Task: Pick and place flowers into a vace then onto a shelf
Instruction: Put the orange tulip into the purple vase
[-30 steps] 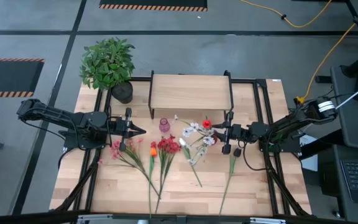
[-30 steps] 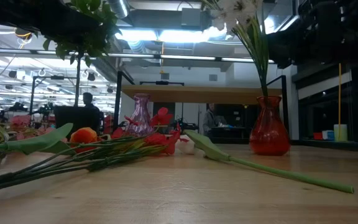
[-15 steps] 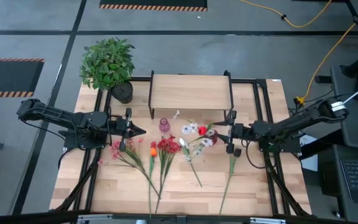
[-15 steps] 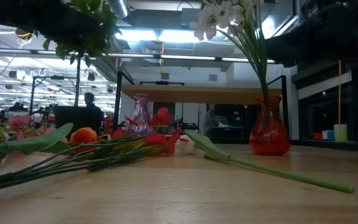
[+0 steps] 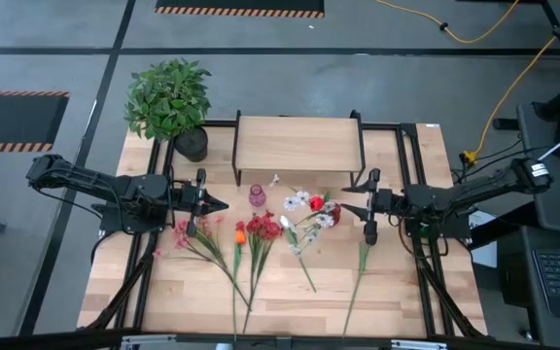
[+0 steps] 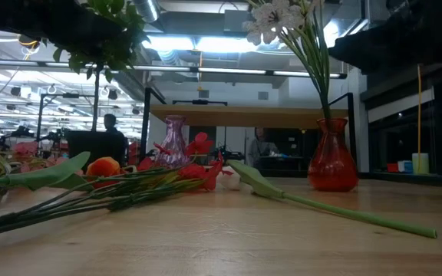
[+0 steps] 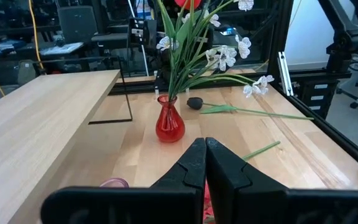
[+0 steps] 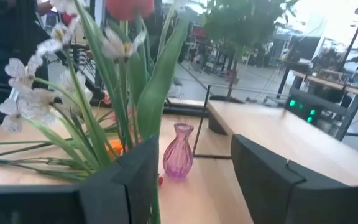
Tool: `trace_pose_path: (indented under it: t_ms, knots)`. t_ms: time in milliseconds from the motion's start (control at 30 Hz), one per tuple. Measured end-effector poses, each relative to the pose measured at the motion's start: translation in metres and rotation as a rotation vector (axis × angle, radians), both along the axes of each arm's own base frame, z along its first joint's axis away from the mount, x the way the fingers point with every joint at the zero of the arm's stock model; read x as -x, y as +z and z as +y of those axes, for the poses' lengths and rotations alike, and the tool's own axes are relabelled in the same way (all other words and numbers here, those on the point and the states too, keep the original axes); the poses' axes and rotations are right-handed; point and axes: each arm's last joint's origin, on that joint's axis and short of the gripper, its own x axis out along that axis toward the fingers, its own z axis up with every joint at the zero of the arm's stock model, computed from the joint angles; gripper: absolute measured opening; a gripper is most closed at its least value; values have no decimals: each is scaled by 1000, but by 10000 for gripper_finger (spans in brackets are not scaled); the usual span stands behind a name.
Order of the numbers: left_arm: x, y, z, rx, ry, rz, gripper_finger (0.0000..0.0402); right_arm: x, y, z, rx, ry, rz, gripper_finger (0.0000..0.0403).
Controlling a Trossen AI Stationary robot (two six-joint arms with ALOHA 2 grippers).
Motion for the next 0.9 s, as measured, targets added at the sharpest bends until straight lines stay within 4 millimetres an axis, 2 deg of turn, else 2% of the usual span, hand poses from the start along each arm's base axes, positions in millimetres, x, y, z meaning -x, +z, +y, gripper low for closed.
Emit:
trace_pose_path:
  t_ms: [200,400,467,700,900]
  knots:
    - [0,0,0,-1,0,4,3,4,16,-1,97,-11,-68,142]
    - [1,-6,0,-57,-19,57,4,3,16,-1,86,-9,-52,33]
    - [1,-6,0,-60,-19,57,5,3,17,-1,85,-9,-61,9]
    - [1,-6,0,-33,-13,58,2,4,19,-1,68,-6,-86,5]
    - [-2,-9,-2,53,7,86,1,4,19,1,-21,69,-99,9]
